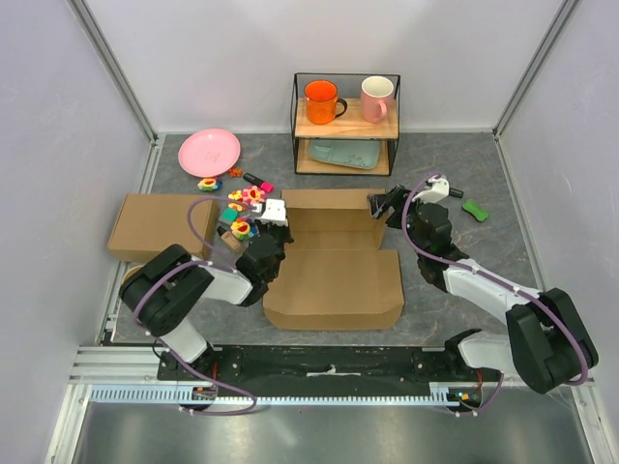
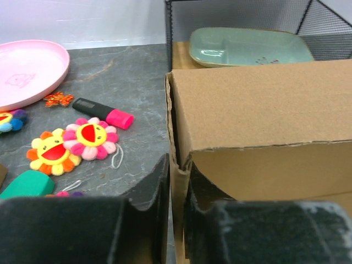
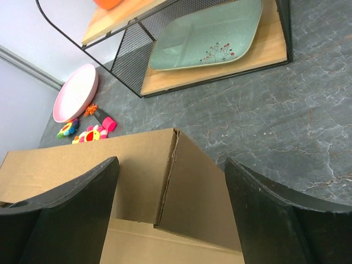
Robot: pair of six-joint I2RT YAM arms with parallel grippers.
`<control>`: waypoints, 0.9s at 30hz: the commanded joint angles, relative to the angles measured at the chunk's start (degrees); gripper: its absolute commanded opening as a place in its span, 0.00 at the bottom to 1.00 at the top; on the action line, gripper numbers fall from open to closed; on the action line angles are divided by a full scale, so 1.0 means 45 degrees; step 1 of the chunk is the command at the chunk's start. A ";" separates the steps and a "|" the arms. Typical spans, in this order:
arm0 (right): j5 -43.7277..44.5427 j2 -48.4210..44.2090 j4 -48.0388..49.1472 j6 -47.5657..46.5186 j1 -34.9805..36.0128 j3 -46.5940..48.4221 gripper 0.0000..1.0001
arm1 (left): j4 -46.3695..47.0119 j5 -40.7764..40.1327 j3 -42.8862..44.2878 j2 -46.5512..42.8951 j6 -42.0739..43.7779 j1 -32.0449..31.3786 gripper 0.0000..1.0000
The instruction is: Fold the paper box
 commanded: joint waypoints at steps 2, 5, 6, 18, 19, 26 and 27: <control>0.0188 0.0405 -0.0116 -0.0094 -0.0282 -0.0869 0.83 | -0.2482 0.1223 0.0009 -0.2133 -0.1342 -0.0033 0.29; 0.0266 0.0483 -0.0019 -0.0034 -0.0282 -0.1142 0.82 | -0.4473 0.2433 0.0126 -0.3363 -0.1675 -0.0052 0.39; 0.0285 0.0464 0.0020 0.0023 -0.0282 -0.1258 0.83 | -0.4962 0.3094 0.0107 -0.3773 -0.1812 -0.0033 0.43; 0.0364 0.0619 -0.0136 -0.0093 -0.0282 -0.1455 0.83 | -1.4218 0.8759 0.2579 -0.7253 -0.1229 0.0026 0.60; 0.0402 0.0620 -0.0175 -0.0112 -0.0302 -0.1436 0.83 | -1.4805 0.8938 0.2800 -0.7369 -0.1305 0.0006 0.61; 0.0442 0.0600 -0.0175 -0.0152 -0.0282 -0.1572 0.83 | -1.5514 1.0735 0.3017 -0.9127 -0.1111 0.0026 0.64; 0.0422 0.0581 -0.0175 -0.0171 -0.0282 -0.1572 0.83 | -1.5475 1.0834 0.3017 -0.9283 -0.1111 0.0026 0.65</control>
